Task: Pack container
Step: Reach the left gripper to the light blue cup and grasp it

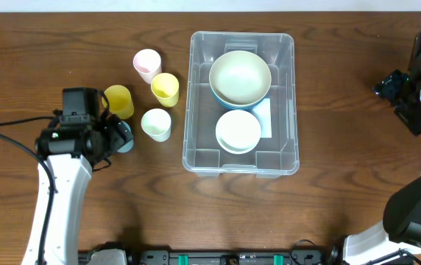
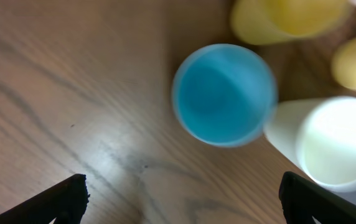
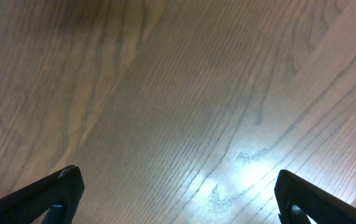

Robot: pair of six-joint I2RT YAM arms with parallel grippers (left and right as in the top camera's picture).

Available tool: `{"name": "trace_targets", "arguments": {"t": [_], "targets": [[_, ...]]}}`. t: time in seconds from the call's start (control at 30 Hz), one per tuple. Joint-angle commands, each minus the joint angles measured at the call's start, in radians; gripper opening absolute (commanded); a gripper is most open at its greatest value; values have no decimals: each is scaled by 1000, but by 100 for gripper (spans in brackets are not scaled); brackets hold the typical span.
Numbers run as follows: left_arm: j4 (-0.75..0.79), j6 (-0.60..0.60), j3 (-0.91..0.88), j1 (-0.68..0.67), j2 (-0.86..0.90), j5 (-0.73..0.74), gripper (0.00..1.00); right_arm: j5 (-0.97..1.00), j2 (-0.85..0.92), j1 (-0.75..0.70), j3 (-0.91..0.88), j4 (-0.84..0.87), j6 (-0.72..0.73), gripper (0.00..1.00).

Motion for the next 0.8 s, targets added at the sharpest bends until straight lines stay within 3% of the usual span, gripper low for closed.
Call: {"name": "trace_targets", "arguments": {"t": [0.0,0.77], "targets": [[-11,-31,17,65,52,-5,98,21,-5,-3,-1,2,13,99],[61,36,15,118,317,51,98,21,-5,-3,-1,2,13,99]]}}
